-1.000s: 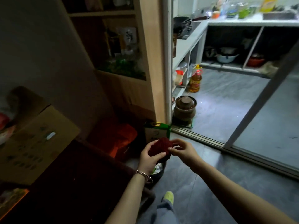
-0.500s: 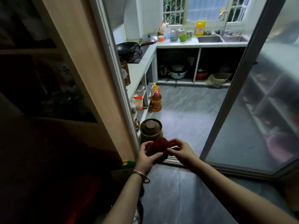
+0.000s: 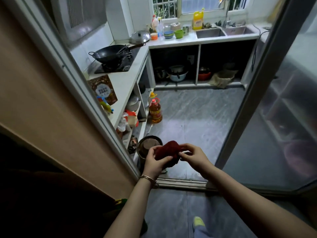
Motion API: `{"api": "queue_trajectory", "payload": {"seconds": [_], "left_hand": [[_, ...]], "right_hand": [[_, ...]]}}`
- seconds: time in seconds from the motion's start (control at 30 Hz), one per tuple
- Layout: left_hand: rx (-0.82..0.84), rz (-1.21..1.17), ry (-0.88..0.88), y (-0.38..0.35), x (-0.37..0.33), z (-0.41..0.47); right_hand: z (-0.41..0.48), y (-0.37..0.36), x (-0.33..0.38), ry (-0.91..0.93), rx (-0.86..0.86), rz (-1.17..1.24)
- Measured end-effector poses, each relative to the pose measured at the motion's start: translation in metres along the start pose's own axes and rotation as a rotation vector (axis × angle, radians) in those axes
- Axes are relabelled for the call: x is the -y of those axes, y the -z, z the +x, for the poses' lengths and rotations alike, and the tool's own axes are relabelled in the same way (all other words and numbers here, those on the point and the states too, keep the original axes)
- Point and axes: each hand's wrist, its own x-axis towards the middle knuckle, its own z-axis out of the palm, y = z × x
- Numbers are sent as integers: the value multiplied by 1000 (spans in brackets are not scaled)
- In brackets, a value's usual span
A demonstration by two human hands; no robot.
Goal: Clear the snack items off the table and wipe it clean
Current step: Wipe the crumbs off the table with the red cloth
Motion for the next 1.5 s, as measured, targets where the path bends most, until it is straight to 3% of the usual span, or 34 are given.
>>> {"api": "queue_trajectory", "payload": {"seconds": [0.33, 0.57, 1.13, 1.5], "left_hand": [[-153, -9, -42, -44, -51, 113], [-160, -8, -41, -50, -63, 178], [96, -21, -83, -31, -107, 412], [191, 9, -25, -91, -117, 523]], "right_hand": [[123, 54, 54, -41, 123, 72], [189, 56, 61, -101, 134, 166], [385, 43, 93, -35, -166, 115], [482, 103, 79, -53, -295, 154]]}}
